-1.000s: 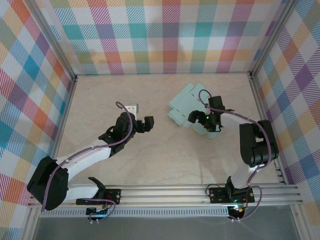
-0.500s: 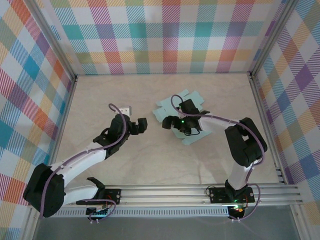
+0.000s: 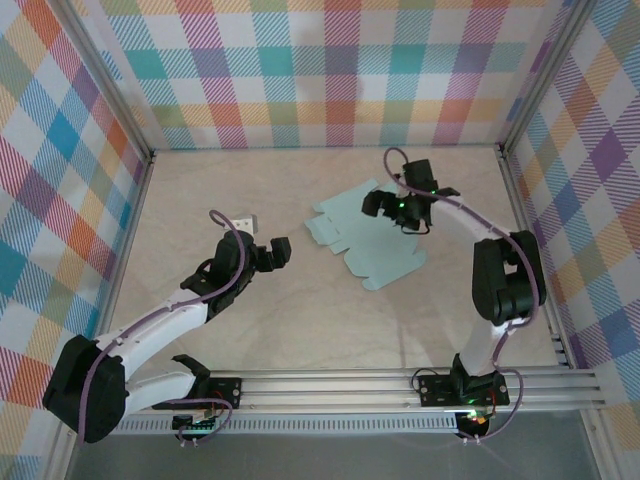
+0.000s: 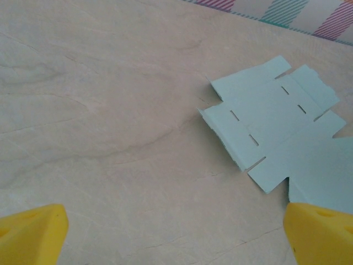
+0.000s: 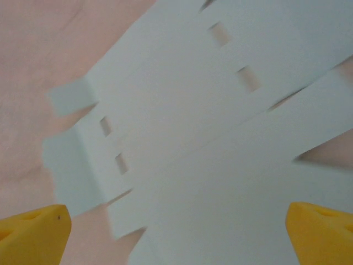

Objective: Fold the paper box

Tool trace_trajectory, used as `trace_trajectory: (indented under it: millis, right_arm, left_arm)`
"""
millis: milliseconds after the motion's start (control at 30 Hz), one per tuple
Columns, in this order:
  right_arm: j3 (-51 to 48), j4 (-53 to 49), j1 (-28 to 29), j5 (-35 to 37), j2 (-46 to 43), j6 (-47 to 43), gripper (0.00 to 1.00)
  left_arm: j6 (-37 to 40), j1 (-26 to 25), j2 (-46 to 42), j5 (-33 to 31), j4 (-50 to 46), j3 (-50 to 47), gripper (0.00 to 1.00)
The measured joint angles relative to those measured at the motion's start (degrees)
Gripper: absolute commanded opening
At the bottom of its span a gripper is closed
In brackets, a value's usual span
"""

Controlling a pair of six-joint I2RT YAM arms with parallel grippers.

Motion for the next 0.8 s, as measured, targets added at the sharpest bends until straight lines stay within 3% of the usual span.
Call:
trace_trajectory:
  millis: [200, 467, 633, 800]
  right_arm:
    - [0.66, -2.86, -4.87, 0.09, 4.50, -2.54, 1.00]
    - [-7.41, -1.95, -4.22, -4.83, 2.69, -2.25, 0.96]
    - [-11.10, -0.92, 0.09, -5.75, -0.72, -0.87, 0.93]
    - [-12.61, 0.26, 9.49, -6.12, -2.16, 2.40, 0.92]
  left_arm:
    - [-0.07, 0.00, 0.09, 0.39, -1.05, 0.00, 1.00]
    - [-0.04, 0.00, 1.49, 1.33, -1.68, 0.79, 1.00]
    - [-0.63, 0.00, 2.54, 3.34, -2.84, 1.77, 1.00]
    - [-2.32, 0.07, 2.56, 4.63, -4.15, 2.93, 1.00]
